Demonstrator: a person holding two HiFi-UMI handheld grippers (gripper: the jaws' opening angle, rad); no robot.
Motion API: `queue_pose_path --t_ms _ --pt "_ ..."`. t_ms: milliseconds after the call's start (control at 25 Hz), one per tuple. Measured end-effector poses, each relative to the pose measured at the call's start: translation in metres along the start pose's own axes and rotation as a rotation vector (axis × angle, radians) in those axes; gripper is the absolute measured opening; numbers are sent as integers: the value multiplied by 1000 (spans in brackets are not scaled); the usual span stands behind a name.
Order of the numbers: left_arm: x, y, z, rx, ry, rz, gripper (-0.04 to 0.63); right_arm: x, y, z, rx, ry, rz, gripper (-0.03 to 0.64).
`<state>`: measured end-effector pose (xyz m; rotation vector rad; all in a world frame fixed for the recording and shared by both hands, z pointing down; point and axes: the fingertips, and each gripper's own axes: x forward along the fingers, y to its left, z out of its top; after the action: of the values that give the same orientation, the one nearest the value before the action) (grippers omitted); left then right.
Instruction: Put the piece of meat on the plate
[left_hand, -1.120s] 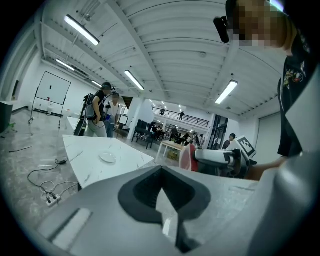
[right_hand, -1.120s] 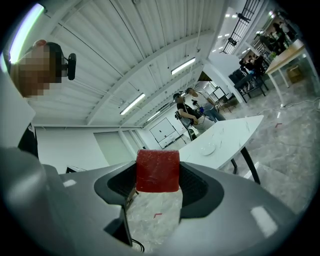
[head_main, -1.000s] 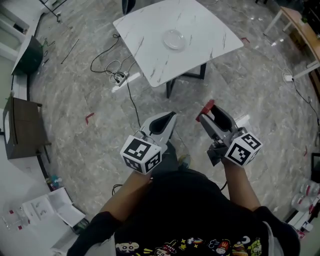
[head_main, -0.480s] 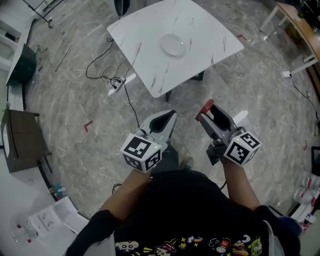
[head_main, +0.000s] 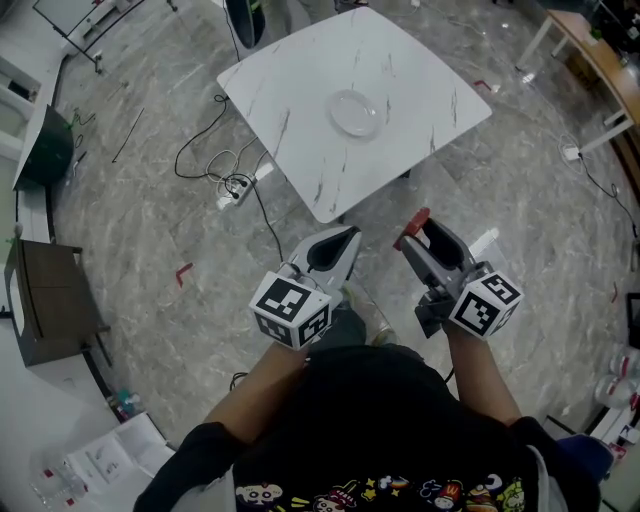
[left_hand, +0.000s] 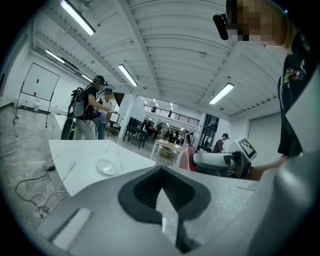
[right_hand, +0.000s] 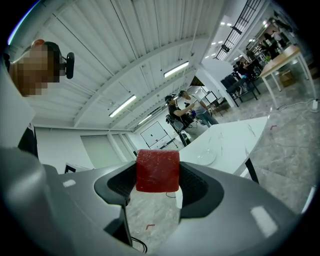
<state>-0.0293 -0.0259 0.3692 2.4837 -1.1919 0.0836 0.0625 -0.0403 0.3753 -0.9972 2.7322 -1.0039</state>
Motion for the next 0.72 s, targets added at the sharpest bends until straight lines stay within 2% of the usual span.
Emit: queue_pose_path --t_ms 520,720 --pt "-3 33 13 4 -9 -50 0 33 11 -2 -9 -6 -37 287" --pt "0 30 16 7 -12 -55 0 32 12 0 -14 -3 -38 287"
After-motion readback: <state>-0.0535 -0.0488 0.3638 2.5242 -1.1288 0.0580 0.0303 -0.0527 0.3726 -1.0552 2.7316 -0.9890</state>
